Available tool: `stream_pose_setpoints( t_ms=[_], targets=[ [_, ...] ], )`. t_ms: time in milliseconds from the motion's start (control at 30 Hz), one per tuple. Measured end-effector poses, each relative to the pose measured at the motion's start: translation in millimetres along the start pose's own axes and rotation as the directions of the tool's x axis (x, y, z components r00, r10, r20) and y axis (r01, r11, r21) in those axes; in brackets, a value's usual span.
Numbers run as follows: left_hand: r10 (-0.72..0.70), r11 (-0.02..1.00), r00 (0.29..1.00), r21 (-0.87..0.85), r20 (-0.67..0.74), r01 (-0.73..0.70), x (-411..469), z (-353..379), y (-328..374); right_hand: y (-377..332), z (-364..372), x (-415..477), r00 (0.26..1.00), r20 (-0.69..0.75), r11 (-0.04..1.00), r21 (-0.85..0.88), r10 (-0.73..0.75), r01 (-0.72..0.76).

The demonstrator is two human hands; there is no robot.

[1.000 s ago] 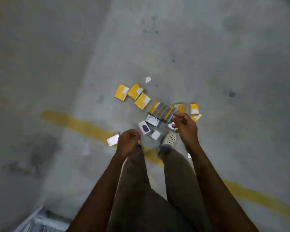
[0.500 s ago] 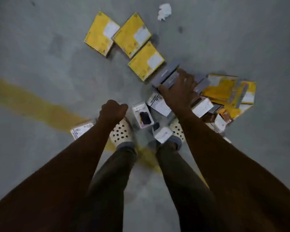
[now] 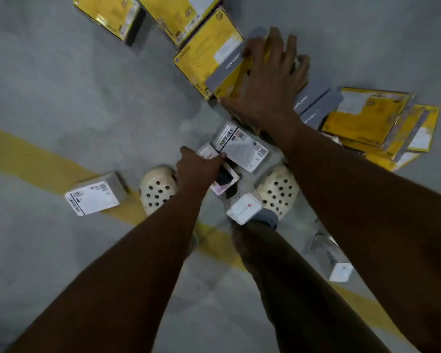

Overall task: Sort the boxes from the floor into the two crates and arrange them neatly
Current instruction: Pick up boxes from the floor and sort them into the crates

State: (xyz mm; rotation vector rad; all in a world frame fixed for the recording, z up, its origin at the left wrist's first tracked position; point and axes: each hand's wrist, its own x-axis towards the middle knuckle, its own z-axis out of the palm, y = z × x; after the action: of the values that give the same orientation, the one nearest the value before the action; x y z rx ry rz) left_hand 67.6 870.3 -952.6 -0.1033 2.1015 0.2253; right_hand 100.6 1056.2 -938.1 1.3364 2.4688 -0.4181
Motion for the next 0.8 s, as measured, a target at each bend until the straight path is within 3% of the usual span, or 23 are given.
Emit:
stream_pose_setpoints(
  t_ms=[167,367,400,467,533,600,633,700,767,800],
  targets=[
    [-0.029,0.997,0.985,-0.072,-0.17,0.017,-5,-21,2,-5,-4,8,0.969,0.053,0.962,-0.119,-0.242,0.247],
    [-0.118,0.897,0.936,-0.44,-0.332,-0.043,-10,-60,14,-8,-27,-10,0.928,0.247,0.924,-0.196,-0.278,0.328],
    [-0.154,0.848,0.936,-0.529,-0.316,-0.039,-15,-70,17,-9,-34,-20,0.938,0.208,0.928,-0.193,-0.278,0.318],
    [-0.218,0.644,0.963,-0.765,-0.157,0.02,-34,-93,20,-10,-53,-47,0.97,0.091,0.966,-0.11,-0.225,0.234],
    [-0.134,0.407,0.99,-0.908,0.05,0.101,-65,-124,16,-15,-82,-84,0.992,-0.04,0.99,0.07,-0.118,0.12],
    [-0.042,0.305,0.986,-0.938,0.161,0.166,-104,-153,10,-22,-119,-126,0.994,-0.084,0.949,0.313,0.064,-0.035],
    [-0.028,0.287,0.981,-0.939,0.191,0.191,-129,-173,9,-26,-139,-147,0.982,-0.058,0.879,0.459,0.179,-0.133],
    [-0.014,0.251,0.97,-0.938,0.244,0.24,-182,-214,9,-43,-191,-187,0.921,0.128,0.57,0.751,0.369,-0.333],
    [0.019,0.186,0.965,-0.95,0.26,0.252,-230,-250,6,-56,-233,-218,0.854,0.304,0.267,0.858,0.423,-0.438],
    [0.01,0.149,0.966,-0.956,0.258,0.254,-256,-270,4,-67,-257,-233,0.833,0.354,0.181,0.868,0.426,-0.462]
  ],
)
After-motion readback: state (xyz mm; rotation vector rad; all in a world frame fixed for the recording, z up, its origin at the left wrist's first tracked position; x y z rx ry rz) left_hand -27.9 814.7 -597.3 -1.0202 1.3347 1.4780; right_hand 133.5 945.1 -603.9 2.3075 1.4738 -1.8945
